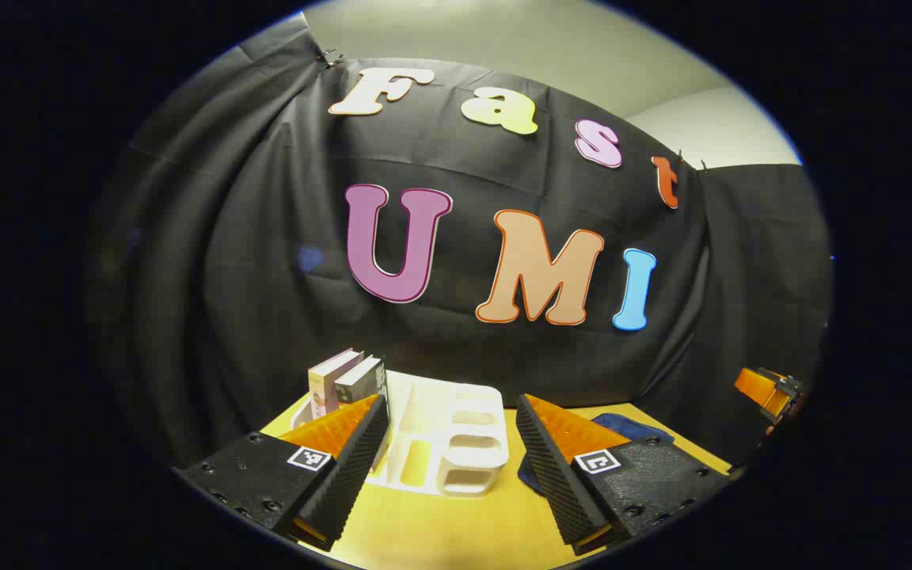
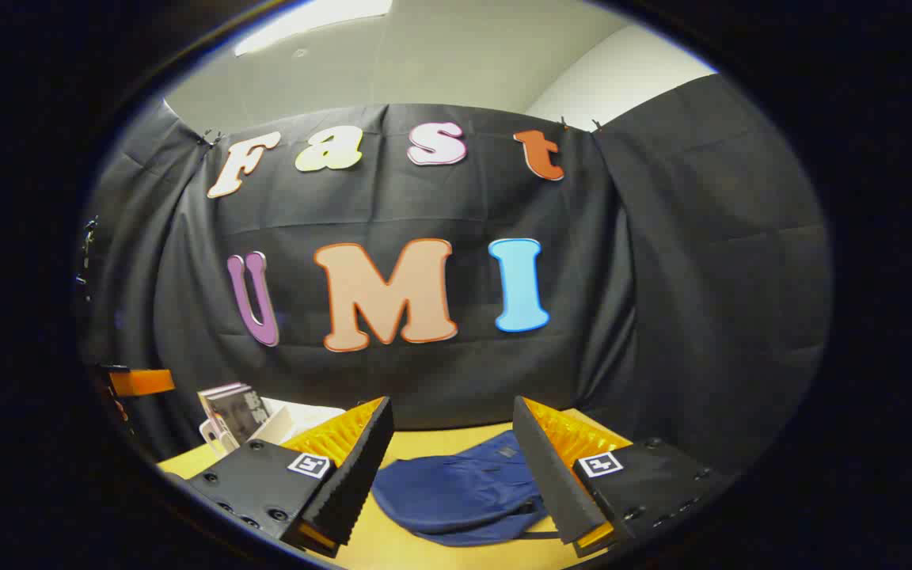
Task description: Open the schoolbag, grab two books from the bookshelf and put them into the schoolbag.
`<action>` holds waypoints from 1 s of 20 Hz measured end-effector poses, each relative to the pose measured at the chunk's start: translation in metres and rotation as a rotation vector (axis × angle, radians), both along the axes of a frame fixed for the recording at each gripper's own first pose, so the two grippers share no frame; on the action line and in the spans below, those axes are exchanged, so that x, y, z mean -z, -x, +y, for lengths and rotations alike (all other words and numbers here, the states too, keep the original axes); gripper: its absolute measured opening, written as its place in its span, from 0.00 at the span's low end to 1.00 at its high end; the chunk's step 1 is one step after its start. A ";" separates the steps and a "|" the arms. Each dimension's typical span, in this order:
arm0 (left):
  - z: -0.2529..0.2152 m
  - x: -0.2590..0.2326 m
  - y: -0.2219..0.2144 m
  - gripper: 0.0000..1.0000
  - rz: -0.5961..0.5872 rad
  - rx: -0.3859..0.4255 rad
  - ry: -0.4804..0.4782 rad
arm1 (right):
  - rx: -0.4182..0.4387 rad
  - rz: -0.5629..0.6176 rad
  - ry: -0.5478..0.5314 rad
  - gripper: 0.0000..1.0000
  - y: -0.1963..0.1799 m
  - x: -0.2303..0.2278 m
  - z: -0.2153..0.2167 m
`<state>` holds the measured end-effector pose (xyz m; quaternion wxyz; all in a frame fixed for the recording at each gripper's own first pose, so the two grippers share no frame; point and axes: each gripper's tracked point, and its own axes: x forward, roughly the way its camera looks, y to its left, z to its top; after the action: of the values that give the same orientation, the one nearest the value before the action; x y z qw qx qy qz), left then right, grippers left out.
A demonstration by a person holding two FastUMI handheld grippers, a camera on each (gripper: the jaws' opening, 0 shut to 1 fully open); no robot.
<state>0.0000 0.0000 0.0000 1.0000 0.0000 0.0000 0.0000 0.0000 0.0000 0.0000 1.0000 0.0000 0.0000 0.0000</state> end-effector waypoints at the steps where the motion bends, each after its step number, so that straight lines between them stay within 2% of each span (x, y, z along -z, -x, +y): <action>1: 0.006 -0.001 0.000 0.92 0.006 0.002 -0.006 | -0.014 0.010 0.001 0.97 -0.002 0.004 0.016; 2: 0.010 -0.002 0.002 0.95 0.008 0.005 -0.004 | -0.024 0.020 0.009 0.97 -0.004 0.008 0.029; 3: 0.011 -0.003 0.004 0.93 0.008 0.011 0.002 | -0.035 0.032 0.015 0.97 -0.007 0.012 0.039; 6: 0.011 0.003 -0.001 0.95 0.018 0.003 0.008 | -0.076 0.046 0.004 0.97 -0.011 0.012 0.060; 10: 0.001 0.009 -0.013 0.95 0.030 -0.010 0.057 | -0.082 0.071 0.015 0.96 -0.019 0.018 0.053; 11: -0.002 0.009 -0.014 0.93 0.029 -0.012 0.058 | -0.082 0.083 0.028 0.96 -0.022 0.021 0.050; 12: -0.003 0.009 -0.017 0.96 0.030 -0.017 0.053 | -0.083 0.090 0.043 0.96 -0.023 0.023 0.046; 14: -0.007 0.015 -0.021 0.92 0.041 -0.016 0.037 | -0.085 0.095 0.067 0.96 -0.025 0.026 0.042; 15: -0.010 0.015 -0.022 0.96 0.040 -0.014 0.028 | -0.088 0.096 0.077 0.97 -0.025 0.027 0.040; 19: -0.016 0.021 -0.026 0.93 0.052 -0.016 0.009 | -0.103 0.093 0.111 0.97 -0.027 0.028 0.037; 20: -0.019 0.022 -0.025 0.99 0.051 -0.015 0.014 | -0.105 0.095 0.114 0.98 -0.027 0.029 0.035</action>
<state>0.0253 -0.0186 -0.0216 0.9996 -0.0068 0.0256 0.0074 0.0267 0.0354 -0.0287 0.9959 -0.0571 0.0474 0.0523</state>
